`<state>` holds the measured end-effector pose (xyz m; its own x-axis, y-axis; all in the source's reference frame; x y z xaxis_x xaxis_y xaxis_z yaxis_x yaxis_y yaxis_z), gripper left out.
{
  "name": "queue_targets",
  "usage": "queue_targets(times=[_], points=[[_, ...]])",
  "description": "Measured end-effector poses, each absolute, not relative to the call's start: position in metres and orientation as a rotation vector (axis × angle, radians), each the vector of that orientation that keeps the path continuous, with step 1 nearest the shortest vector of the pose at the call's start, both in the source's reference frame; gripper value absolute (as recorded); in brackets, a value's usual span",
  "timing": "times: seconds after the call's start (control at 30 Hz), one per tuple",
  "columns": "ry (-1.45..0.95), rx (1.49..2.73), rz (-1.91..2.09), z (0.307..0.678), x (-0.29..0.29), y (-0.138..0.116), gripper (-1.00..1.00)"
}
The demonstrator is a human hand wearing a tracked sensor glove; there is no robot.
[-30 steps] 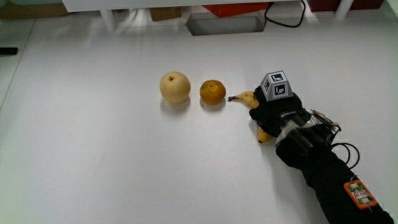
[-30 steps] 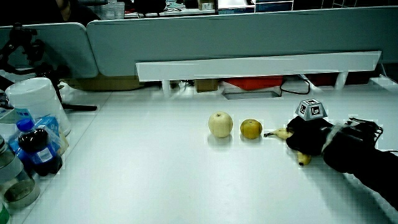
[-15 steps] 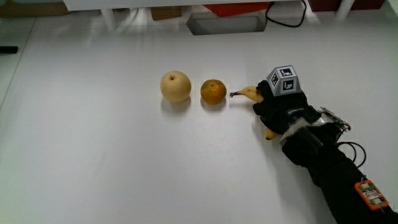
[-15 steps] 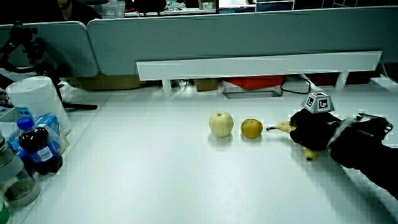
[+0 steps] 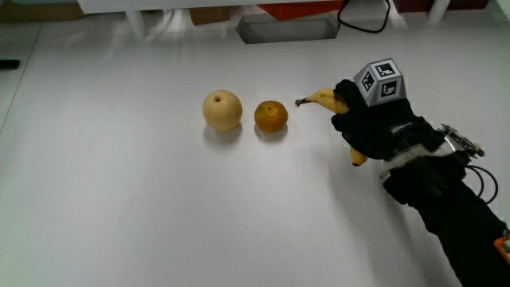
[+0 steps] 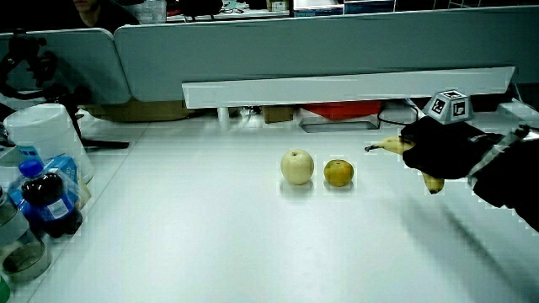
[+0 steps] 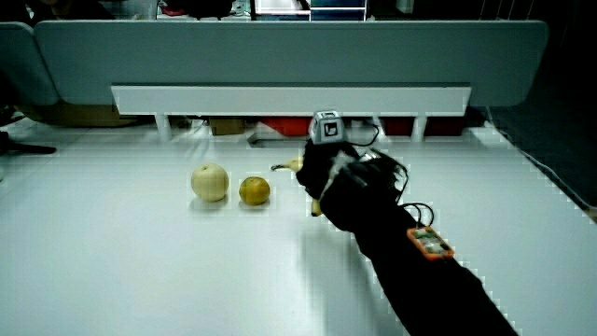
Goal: Pick banana
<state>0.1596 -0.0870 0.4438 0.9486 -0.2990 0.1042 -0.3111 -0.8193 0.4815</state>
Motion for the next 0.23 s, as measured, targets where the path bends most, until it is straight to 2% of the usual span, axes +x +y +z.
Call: queue_targets(times=[0.23], points=[[-0.591,2.653,0.06,0.41,0.146,-0.057,1.0]])
